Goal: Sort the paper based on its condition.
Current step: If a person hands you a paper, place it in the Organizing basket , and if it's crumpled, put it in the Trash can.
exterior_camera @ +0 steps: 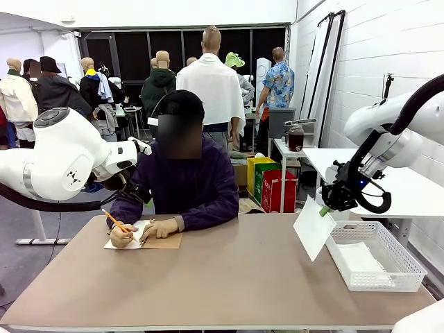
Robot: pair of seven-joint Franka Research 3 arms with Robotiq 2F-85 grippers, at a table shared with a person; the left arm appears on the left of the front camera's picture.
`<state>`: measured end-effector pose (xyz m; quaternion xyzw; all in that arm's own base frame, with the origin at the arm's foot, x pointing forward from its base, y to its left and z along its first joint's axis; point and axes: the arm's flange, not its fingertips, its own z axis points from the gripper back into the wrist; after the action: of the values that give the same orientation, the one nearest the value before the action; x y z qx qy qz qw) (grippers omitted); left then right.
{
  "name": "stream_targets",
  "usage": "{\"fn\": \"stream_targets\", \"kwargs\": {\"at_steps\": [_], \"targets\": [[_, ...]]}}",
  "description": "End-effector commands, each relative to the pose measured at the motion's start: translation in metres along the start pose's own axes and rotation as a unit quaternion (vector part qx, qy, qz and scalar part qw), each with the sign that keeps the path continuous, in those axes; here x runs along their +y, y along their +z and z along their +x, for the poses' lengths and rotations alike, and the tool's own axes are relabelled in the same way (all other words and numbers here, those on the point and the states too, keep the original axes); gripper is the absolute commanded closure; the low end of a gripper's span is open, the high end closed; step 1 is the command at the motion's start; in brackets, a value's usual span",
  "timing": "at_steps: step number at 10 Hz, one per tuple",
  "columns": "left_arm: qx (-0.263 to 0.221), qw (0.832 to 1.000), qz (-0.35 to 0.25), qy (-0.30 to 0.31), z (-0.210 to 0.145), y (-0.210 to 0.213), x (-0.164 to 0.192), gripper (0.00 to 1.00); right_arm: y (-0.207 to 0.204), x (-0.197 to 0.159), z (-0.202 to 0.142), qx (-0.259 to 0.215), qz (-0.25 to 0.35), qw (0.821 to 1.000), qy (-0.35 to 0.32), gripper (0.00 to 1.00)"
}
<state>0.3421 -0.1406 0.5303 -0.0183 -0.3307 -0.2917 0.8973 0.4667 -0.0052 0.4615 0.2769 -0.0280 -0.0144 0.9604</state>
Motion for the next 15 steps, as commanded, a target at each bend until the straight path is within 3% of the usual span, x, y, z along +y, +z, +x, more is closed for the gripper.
{"fn": "stream_targets", "kwargs": {"at_steps": [1, 8, 11, 15], "targets": [[0.001, 1.000, 0.000, 0.000, -0.001, 0.000, 0.001, 0.00, 0.015, -0.019, 0.004, -0.009, -0.028, 0.999, -0.028, 1.00], [0.001, 1.000, 0.000, 0.000, -0.001, 0.000, 0.001, 0.00, 0.057, -0.086, 0.028, -0.032, -0.028, 0.997, -0.057, 1.00], [0.001, 1.000, 0.000, 0.000, -0.001, 0.000, 0.001, 0.00, 0.040, -0.104, 0.033, -0.009, -0.028, 0.998, -0.047, 1.00], [0.001, 1.000, 0.000, 0.000, -0.001, 0.000, 0.001, 0.00, 0.012, -0.118, 0.015, 0.000, -0.025, 0.998, -0.066, 1.00]]}}
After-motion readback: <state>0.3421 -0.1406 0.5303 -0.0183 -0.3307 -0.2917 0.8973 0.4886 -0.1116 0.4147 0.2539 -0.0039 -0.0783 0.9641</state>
